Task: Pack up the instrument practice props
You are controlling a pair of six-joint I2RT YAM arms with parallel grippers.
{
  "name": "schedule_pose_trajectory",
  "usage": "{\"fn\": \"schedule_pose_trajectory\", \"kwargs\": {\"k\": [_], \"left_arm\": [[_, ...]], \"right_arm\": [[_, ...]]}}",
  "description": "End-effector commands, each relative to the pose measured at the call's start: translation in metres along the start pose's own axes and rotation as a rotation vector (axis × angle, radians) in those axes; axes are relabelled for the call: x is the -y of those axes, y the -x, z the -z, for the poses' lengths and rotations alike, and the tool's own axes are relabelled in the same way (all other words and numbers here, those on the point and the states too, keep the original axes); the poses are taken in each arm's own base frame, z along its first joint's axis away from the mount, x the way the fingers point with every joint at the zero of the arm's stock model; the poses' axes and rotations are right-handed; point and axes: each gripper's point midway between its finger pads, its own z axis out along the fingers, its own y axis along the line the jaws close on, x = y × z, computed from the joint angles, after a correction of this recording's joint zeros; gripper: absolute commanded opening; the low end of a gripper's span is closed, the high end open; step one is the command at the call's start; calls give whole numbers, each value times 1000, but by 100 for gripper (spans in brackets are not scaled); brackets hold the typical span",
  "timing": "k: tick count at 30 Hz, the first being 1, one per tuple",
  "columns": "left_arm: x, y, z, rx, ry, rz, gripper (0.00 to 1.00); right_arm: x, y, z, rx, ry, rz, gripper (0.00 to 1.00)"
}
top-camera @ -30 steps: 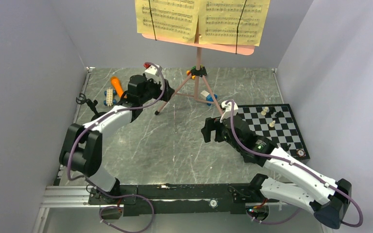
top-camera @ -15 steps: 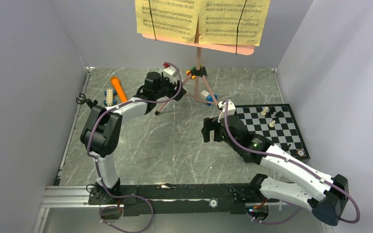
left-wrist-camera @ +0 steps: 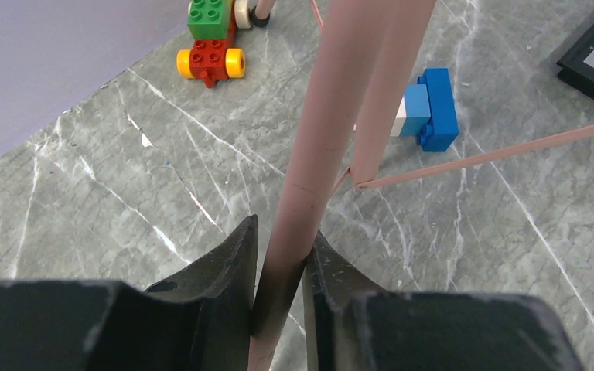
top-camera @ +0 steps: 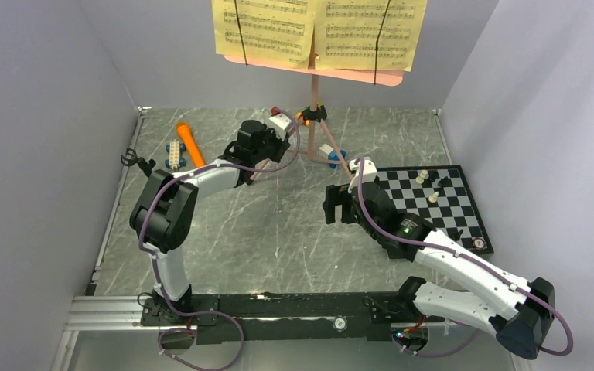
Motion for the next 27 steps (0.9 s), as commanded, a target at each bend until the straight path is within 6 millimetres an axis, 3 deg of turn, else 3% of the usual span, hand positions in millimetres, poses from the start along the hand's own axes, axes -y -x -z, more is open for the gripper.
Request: {"fn": "schedule_pose_trajectory", "kwargs": {"k": [1, 13, 27], "left_arm": [[-13, 12, 20, 17, 94, 45, 0], [-12, 19, 62, 29, 126, 2, 0], [0, -15, 126, -31, 162, 49, 0]], "right_arm": [[0, 25, 2, 78, -11, -21, 94], [7, 15, -6, 69, -45, -31, 94], [9, 4, -11, 60, -43, -63, 94]]}}
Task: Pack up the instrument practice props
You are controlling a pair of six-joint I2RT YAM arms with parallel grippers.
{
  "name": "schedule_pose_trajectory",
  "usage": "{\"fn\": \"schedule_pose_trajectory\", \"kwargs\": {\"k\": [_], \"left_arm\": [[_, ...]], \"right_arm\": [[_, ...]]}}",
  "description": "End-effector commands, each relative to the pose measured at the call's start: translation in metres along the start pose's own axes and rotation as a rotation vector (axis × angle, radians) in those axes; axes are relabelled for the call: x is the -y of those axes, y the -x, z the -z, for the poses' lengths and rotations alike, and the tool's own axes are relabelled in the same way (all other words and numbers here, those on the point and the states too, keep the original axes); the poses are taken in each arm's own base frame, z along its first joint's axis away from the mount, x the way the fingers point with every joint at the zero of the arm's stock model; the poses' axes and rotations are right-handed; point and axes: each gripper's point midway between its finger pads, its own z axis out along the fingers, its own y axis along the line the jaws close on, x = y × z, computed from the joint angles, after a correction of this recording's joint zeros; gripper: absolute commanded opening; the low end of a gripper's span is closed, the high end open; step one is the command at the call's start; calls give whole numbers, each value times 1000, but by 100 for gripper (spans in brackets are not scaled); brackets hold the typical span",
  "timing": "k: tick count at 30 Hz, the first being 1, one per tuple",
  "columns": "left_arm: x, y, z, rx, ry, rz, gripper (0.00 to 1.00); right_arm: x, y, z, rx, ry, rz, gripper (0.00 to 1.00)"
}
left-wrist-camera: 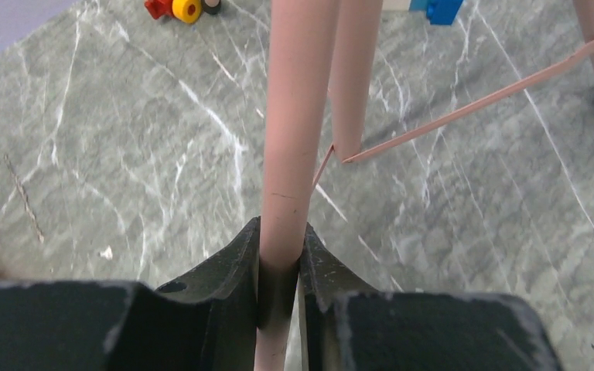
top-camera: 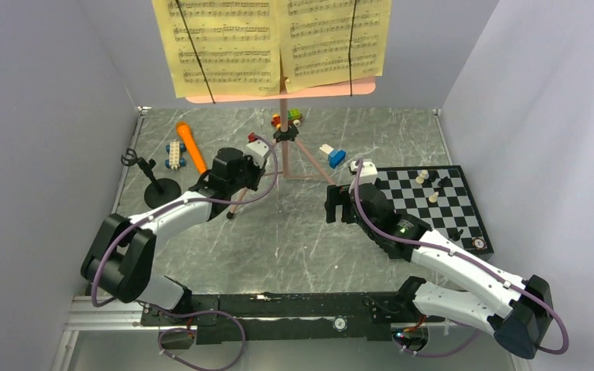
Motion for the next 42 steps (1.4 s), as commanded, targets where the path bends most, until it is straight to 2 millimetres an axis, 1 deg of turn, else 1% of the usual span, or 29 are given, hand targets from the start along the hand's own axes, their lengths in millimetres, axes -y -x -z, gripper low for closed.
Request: {"fn": "schedule_pose_trajectory", "kwargs": {"k": [1, 6, 8, 10, 14, 15, 16, 19, 23, 27, 32, 35, 37, 40, 42], "left_arm": [[-11, 18, 25, 59, 66, 62, 0], [-8, 10, 42, 46, 67, 76, 0], [-7, 5, 47, 32, 69, 80, 0], [-7, 0, 50, 23, 70, 83, 0], [-3, -1, 51, 29, 54, 96, 0], [-2, -1, 50, 25, 49, 99, 0], [-1, -2, 49, 14, 41, 103, 0], [1, -6, 49, -1, 38, 113, 0], [0, -9, 51, 8, 49, 120, 0], [0, -6, 52, 12, 45, 123, 0], [2, -8, 54, 9, 46, 125, 0], [3, -8, 56, 20, 54, 121, 0], [4, -8, 56, 19, 54, 119, 0], [4, -9, 56, 4, 55, 118, 0], [7, -8, 57, 9, 51, 160, 0]], "right_arm": [[-3, 12, 0, 51, 13, -45, 94], [-3, 11, 1, 57, 21, -45, 94], [-4, 14, 0, 69, 26, -44, 94], [-4, 17, -5, 82, 16, -36, 94], [0, 25, -23, 108, -30, -28, 97], [-2, 29, -27, 120, -24, -27, 98], [-4, 32, -32, 132, -14, -24, 98], [-19, 51, -45, 193, 38, -9, 97], [-34, 67, -62, 245, 74, 1, 95], [-47, 72, -83, 255, 96, 38, 90], [-52, 76, -107, 258, 72, 86, 85], [-58, 74, -119, 235, 84, 123, 74], [-60, 70, -122, 227, 95, 133, 66], [-59, 61, -121, 223, 110, 136, 44], [-57, 57, -117, 223, 114, 137, 35]]}}
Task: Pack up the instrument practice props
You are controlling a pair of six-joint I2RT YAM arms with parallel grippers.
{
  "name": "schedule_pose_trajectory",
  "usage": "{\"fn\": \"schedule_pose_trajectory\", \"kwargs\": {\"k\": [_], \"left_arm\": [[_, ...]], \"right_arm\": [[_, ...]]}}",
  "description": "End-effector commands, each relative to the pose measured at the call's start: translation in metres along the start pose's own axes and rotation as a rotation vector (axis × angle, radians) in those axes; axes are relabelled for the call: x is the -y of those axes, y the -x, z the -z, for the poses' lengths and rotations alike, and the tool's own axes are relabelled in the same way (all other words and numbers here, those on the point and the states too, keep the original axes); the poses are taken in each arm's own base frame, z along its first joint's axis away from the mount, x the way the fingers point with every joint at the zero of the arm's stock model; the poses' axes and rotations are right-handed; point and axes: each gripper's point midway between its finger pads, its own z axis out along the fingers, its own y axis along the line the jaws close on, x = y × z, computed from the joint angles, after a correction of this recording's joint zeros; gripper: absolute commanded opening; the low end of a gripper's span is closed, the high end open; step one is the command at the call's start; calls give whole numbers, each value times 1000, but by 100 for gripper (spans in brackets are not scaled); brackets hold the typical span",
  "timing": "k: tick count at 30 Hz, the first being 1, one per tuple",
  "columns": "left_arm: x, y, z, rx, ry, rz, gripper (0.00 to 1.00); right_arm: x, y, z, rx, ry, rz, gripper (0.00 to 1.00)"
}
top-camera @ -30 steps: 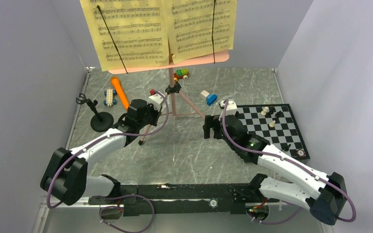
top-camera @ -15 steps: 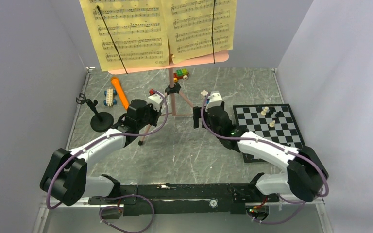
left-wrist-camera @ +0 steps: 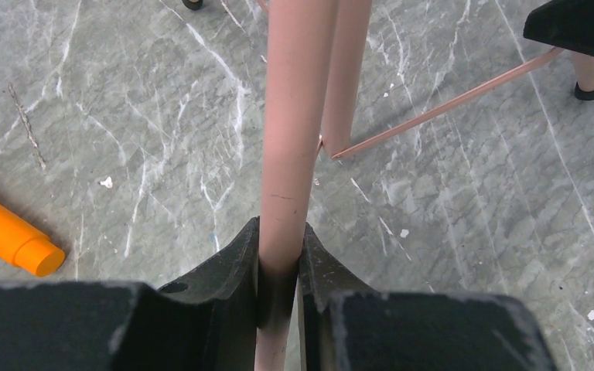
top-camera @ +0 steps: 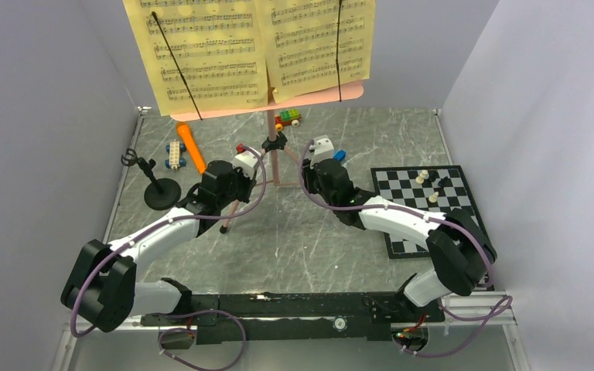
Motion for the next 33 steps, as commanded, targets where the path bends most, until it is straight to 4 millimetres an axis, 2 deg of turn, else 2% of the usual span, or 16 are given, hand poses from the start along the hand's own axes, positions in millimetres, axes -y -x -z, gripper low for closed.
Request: {"fn": "schedule_pose_trajectory", "kwargs": {"k": [1, 6, 9, 14, 17, 22, 28, 33], "left_arm": [[4, 16, 8, 52, 7, 119, 0], [5, 11, 9, 44, 10, 150, 0], [6, 2, 10, 19, 13, 168, 0], [-2, 1, 14, 51, 68, 202, 0], [-8, -2, 12, 36, 96, 186, 0], [-13, 3, 2, 55, 92, 136, 0], [-18, 4, -8, 65, 82, 157, 0], [-21, -10, -4, 26, 118, 198, 0]], "right_arm": [[-2, 18, 7, 80, 32, -12, 32], [-8, 10, 23, 66, 75, -31, 12], [-25, -6, 35, 25, 121, -45, 0], [-36, -33, 52, -32, 115, -72, 0], [-39, -42, 59, -58, 108, -97, 0], [-41, -47, 66, -70, 97, -117, 0], [-56, -48, 77, -70, 125, -130, 0], [-54, -59, 77, -92, 111, -120, 0]]}}
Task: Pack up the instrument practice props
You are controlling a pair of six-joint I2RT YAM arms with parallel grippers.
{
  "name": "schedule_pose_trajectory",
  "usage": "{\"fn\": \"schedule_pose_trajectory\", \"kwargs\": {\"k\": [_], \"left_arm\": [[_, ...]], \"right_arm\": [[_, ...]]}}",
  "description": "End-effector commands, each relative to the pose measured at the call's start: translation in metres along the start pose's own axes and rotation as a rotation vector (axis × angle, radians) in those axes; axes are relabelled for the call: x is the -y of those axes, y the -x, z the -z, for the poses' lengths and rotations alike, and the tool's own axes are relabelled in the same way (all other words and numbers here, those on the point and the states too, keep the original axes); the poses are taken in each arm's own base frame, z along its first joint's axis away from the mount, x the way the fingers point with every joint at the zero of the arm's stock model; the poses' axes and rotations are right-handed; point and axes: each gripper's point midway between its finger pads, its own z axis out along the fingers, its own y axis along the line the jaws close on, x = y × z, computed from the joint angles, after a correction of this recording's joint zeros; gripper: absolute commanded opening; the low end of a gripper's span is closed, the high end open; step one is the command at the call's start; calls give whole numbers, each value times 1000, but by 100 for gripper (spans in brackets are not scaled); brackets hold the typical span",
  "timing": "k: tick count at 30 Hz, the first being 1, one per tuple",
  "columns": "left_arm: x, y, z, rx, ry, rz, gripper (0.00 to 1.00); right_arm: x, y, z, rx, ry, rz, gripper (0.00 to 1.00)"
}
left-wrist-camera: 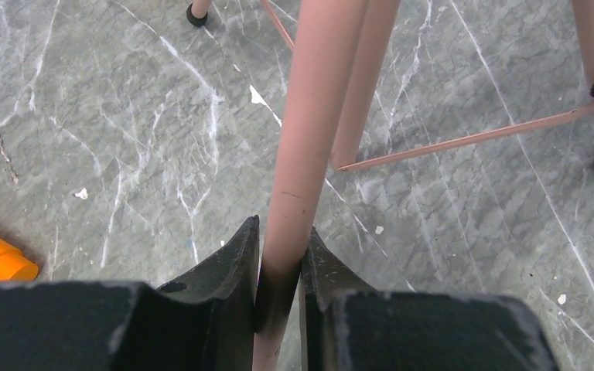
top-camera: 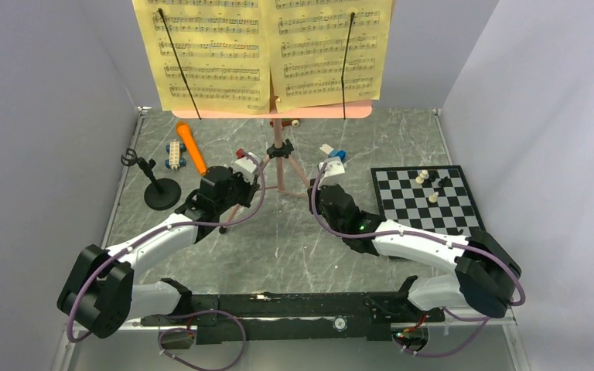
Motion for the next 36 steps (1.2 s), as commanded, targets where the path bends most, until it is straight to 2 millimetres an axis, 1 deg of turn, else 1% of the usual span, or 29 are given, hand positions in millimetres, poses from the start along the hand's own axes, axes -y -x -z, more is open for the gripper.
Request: {"fn": "schedule_pose_trajectory", "kwargs": {"k": [1, 4, 7, 9, 12, 13, 14, 15, 16, 17, 19, 21, 25, 28, 31, 33, 36], "left_arm": [[-34, -12, -6, -22, 183, 202, 0], [-33, -21, -6, -52, 197, 260, 0], [-32, -28, -6, -67, 205, 298, 0], [-30, -27, -6, -58, 196, 301, 0], [-27, -20, -5, -40, 171, 290, 0], [-25, -18, -5, -35, 157, 284, 0], [-23, -16, -5, -33, 144, 279, 0], [-21, -13, -5, -30, 133, 273, 0], [-20, -11, -4, -27, 123, 266, 0], [-18, -9, -4, -23, 115, 260, 0], [-15, -7, -3, -19, 103, 239, 0], [-12, -7, -2, -22, 98, 203, 0], [-5, -12, -4, -45, 108, 142, 0], [0, -17, -5, -65, 109, 124, 0], [3, -20, -6, -77, 104, 111, 0], [4, -20, -5, -82, 100, 104, 0], [5, -20, -4, -85, 91, 88, 0]], "right_arm": [[-28, -40, 20, -137, 120, -15, 0], [-34, -45, 19, -148, 146, -27, 0], [-33, -52, 16, -167, 138, -19, 0], [-33, -53, 16, -166, 140, -14, 0], [-31, -45, 18, -145, 139, -9, 0], [-31, -40, 20, -133, 141, -5, 5], [-32, -34, 21, -117, 152, 12, 21], [-32, -27, 24, -100, 161, 20, 34], [-32, -19, 26, -79, 164, 25, 45], [-31, -11, 28, -55, 159, 31, 53], [-25, 7, 29, -1, 132, 48, 64], [-18, 27, 28, 46, 103, 61, 71], [-7, 56, 17, 98, 76, 61, 74], [1, 67, -1, 104, 57, 64, 74], [8, 67, -21, 76, 38, 68, 72], [4, 64, -29, 64, 60, 76, 69], [-6, 55, -38, 30, 103, 91, 66]]}}
